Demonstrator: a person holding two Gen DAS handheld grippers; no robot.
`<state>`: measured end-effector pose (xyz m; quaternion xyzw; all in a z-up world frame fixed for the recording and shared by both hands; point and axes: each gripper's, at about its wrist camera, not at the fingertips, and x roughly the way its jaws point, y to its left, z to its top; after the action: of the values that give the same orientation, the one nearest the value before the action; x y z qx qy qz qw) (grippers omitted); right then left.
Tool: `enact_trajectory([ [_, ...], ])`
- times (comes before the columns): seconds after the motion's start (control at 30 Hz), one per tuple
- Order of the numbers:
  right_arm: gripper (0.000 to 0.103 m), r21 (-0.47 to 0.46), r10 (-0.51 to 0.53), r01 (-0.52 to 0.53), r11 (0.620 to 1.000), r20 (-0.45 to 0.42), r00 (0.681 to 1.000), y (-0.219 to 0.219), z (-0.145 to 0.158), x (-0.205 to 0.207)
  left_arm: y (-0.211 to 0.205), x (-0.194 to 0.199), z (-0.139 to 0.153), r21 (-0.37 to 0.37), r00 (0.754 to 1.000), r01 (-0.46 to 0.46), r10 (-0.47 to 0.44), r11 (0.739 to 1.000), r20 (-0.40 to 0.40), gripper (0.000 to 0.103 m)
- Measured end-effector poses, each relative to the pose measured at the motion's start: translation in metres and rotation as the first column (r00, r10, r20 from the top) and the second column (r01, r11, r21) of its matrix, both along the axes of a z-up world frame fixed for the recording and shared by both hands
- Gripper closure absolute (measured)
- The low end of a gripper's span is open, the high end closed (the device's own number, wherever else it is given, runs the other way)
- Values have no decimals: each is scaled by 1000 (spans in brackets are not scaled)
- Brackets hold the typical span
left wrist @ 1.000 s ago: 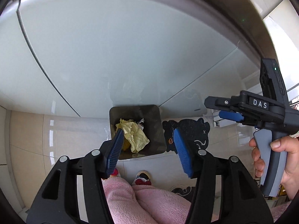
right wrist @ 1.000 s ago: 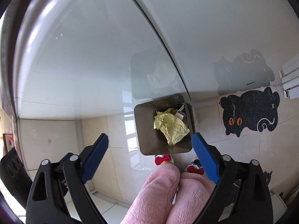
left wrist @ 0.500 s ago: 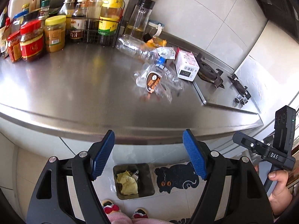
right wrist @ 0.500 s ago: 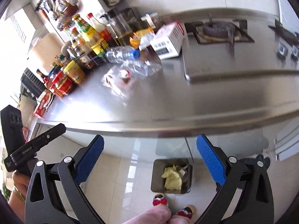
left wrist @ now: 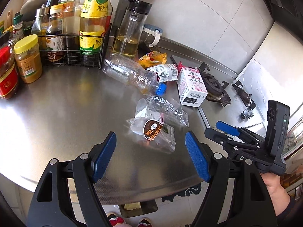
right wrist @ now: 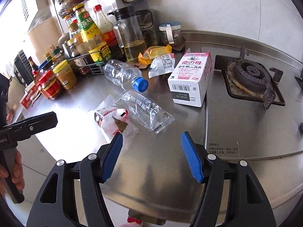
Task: Collect trash
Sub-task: 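Raise both grippers back to the counter toward the clear plastic wrappers, then close the left gripper on the clear wrapper bag while the right gripper grasps the long clear wrapper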
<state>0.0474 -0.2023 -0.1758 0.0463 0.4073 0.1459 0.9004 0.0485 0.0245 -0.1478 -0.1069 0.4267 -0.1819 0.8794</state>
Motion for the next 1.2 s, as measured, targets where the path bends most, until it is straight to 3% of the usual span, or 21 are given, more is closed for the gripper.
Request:
enact_trajectory([
  [0.47, 38, -25, 1, -3, 1000, -65, 998, 7, -27, 47, -19, 60, -46, -11, 994, 51, -52, 999, -99, 34],
  [0.7, 51, -52, 29, -35, 998, -103, 994, 15, -37, 57, -21, 68, -55, -4, 990, 71, -71, 997, -119, 51],
  [0.77, 64, -59, 36, -43, 997, -115, 993, 17, -41, 59, -22, 69, -56, 2, 990, 76, -75, 997, -120, 54],
  [0.9, 78, -78, 43, -52, 996, -112, 993, 19, -42, 59, -24, 71, -57, 12, 988, 89, -87, 996, -127, 64],
  [1.03, 85, -101, 50, -61, 993, -108, 993, 22, -42, 59, -30, 69, -58, 40, 988, 101, -96, 994, -118, 74],
  [1.1, 87, -88, 45, -55, 995, -112, 993, 20, -41, 59, -32, 67, -57, 49, 988, 107, -101, 993, -115, 89],
  [1.2, 89, -64, 40, -48, 997, -117, 992, 16, -39, 56, -33, 63, -55, 66, 989, 108, -100, 992, -106, 93],
])
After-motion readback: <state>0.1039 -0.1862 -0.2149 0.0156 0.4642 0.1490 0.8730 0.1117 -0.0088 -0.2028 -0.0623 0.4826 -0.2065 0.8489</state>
